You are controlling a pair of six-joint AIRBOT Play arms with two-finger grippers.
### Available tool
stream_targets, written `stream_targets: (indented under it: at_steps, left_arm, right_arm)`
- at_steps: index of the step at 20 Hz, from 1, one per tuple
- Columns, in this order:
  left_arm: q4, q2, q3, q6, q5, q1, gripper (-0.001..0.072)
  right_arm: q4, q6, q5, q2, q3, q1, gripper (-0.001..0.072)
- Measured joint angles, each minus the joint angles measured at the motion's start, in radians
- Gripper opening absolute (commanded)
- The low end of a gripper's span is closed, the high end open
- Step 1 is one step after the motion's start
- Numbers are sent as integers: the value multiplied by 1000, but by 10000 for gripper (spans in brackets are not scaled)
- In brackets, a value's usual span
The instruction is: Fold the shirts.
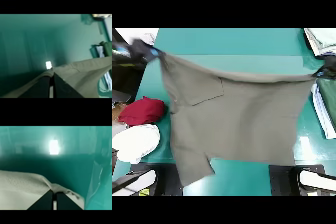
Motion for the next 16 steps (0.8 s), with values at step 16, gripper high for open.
stream_targets:
  at_steps: [16]
  left_arm:
    - [-63, -448, 146, 248, 98, -23, 26]
  right_arm:
    - [-34, -69, -319, -321, 198, 110, 11]
